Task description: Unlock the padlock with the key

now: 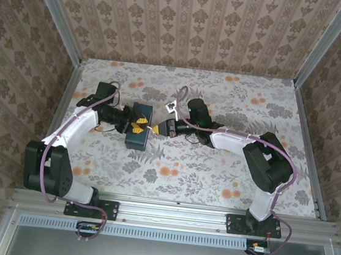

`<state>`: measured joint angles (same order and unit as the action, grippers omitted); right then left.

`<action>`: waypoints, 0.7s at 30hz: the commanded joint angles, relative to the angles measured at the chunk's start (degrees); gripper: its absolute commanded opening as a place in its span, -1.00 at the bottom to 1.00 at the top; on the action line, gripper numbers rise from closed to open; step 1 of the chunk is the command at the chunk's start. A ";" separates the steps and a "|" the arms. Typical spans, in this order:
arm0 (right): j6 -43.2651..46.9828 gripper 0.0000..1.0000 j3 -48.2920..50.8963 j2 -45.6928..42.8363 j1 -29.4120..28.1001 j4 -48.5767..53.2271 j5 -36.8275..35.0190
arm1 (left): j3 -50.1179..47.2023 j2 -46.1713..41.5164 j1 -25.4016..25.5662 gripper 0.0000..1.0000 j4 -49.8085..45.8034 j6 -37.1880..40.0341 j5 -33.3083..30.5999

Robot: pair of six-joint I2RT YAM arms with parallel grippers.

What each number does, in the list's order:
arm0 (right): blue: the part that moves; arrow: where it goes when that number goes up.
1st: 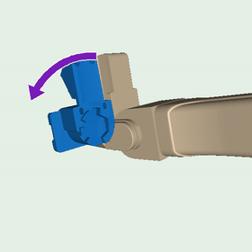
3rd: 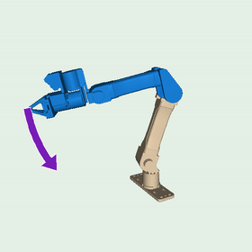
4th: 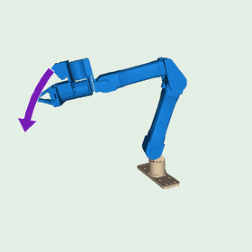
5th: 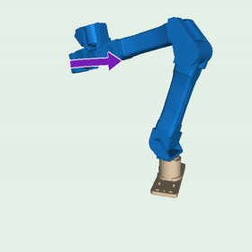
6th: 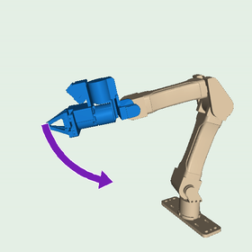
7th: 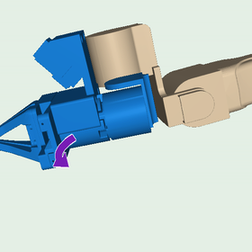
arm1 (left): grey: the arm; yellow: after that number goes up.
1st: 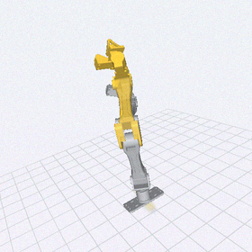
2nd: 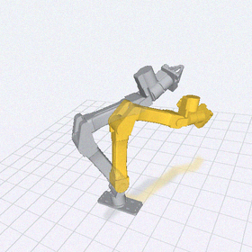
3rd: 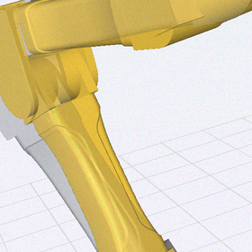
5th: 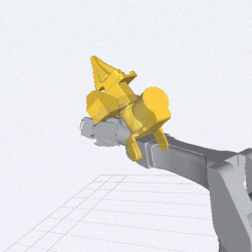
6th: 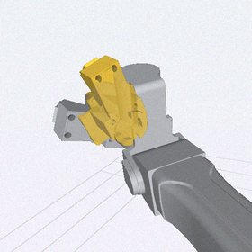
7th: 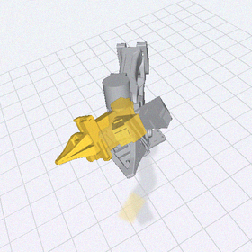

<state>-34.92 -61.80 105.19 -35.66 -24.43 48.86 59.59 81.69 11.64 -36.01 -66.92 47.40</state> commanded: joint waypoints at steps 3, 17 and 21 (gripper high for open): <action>-1.13 -1.00 -3.17 1.40 -0.62 -1.07 -1.42 | 2.53 0.39 1.94 -0.88 -0.79 -0.47 1.52; -5.86 -1.00 -4.52 1.54 -1.95 -6.68 -1.61 | 2.85 1.01 3.38 -0.88 -2.22 1.91 0.85; -4.21 -1.00 -5.11 0.47 -2.16 -4.90 -2.77 | 3.31 1.10 3.43 -0.88 -2.73 2.78 1.44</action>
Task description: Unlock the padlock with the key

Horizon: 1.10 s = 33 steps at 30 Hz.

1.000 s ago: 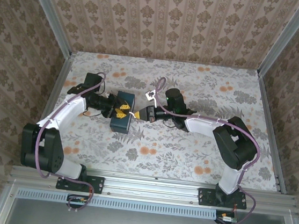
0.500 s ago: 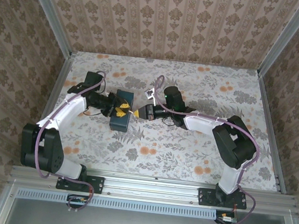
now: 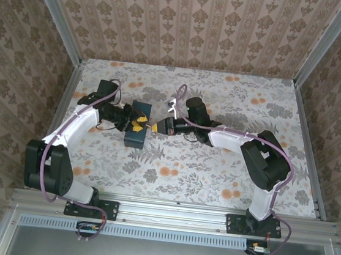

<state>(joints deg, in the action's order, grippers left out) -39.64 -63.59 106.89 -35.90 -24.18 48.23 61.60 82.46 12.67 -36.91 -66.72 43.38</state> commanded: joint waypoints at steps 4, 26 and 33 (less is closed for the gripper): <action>4.26 -1.00 -4.06 -3.32 -2.48 -0.41 -3.72 | 1.36 0.27 2.01 -0.88 -4.59 3.77 4.58; 9.35 -1.00 -6.08 -7.08 -4.35 5.49 -12.21 | 2.29 -1.18 1.33 -0.89 -6.10 3.46 4.33; 8.76 -1.00 -8.26 -4.69 -5.61 2.95 -12.61 | 2.61 -0.35 2.98 -0.89 -3.34 2.36 6.08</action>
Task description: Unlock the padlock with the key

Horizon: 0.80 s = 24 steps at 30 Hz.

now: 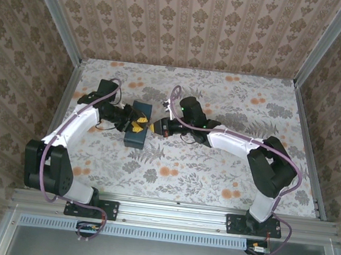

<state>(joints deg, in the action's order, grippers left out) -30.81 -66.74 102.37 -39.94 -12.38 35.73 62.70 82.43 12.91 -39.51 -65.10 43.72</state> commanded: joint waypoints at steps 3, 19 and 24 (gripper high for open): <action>-1.79 -1.00 -6.43 2.10 -1.68 -10.12 1.05 | 1.56 -0.46 3.18 -0.89 -0.18 0.42 5.96; -12.72 -0.25 0.64 -0.54 3.63 -14.42 5.67 | -4.69 -5.34 -2.44 -0.90 2.61 -3.53 1.85; -6.88 -0.28 0.95 -2.39 4.45 -5.25 5.20 | -5.33 -5.75 -3.15 -0.90 3.14 -3.32 2.24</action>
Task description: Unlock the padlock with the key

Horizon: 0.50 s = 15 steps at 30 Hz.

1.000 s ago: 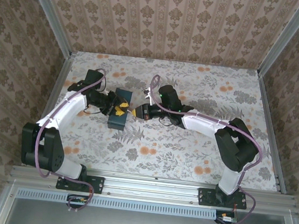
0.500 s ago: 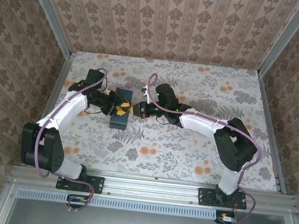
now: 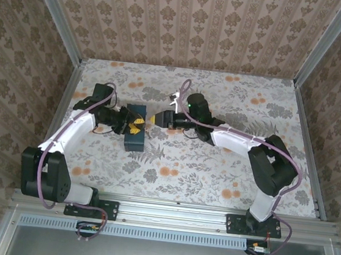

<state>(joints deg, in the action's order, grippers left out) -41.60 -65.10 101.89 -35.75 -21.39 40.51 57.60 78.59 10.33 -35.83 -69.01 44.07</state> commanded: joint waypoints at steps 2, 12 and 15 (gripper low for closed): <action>3.69 -0.30 -2.00 -0.71 0.15 3.93 1.51 | -0.10 -2.10 -0.65 -0.90 -0.44 0.54 1.88; 2.10 -0.46 -4.69 3.54 -2.85 3.51 3.52 | -0.04 -2.81 -1.27 -0.91 -0.64 0.73 1.85; 1.97 -0.56 -4.56 4.09 -3.31 3.83 3.44 | 0.02 -3.17 -1.56 -0.91 -0.72 0.72 1.86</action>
<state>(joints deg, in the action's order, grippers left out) -40.27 -67.90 104.73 -38.65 -18.83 42.52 57.58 78.17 9.32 -36.56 -68.99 44.56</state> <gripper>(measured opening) 0.229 0.262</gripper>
